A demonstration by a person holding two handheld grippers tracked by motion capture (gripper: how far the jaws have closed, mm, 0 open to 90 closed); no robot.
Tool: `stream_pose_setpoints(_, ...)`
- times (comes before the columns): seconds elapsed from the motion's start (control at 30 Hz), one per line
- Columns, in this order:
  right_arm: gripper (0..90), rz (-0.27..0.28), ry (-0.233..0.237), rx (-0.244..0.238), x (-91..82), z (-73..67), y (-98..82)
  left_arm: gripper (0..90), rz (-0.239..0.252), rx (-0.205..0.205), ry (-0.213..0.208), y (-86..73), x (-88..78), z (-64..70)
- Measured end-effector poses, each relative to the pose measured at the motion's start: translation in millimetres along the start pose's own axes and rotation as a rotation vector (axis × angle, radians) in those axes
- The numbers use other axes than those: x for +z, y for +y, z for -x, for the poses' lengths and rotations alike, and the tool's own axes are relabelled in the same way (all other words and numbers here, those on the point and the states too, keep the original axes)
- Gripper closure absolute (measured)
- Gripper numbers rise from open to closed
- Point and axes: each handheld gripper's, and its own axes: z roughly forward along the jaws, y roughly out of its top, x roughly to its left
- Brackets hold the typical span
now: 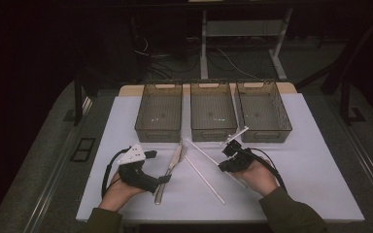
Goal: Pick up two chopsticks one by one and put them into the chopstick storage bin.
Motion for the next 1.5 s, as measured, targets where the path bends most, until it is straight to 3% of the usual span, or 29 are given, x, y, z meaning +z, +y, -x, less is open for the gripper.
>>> stream_pose_setpoints(0.37,84.3,0.069,0.070,0.008,-22.3,3.8,-2.3,0.0,-0.005,0.000,0.001,-0.1,0.2,-0.1)
stream_pose_setpoints(0.7,84.3,0.156,0.086,0.004,-41.1,0.8,20.4,0.0,-0.001,-0.002,0.002,-0.2,0.3,-0.3)
stream_pose_setpoints(1.07,84.3,0.203,0.091,0.040,-44.8,10.4,62.4,0.0,0.008,-0.005,0.005,-0.3,0.3,-0.8)
stream_pose_setpoints(1.5,84.3,0.233,0.078,0.081,-32.5,12.2,131.5,0.0,0.021,-0.012,-0.005,0.1,0.6,-0.1)
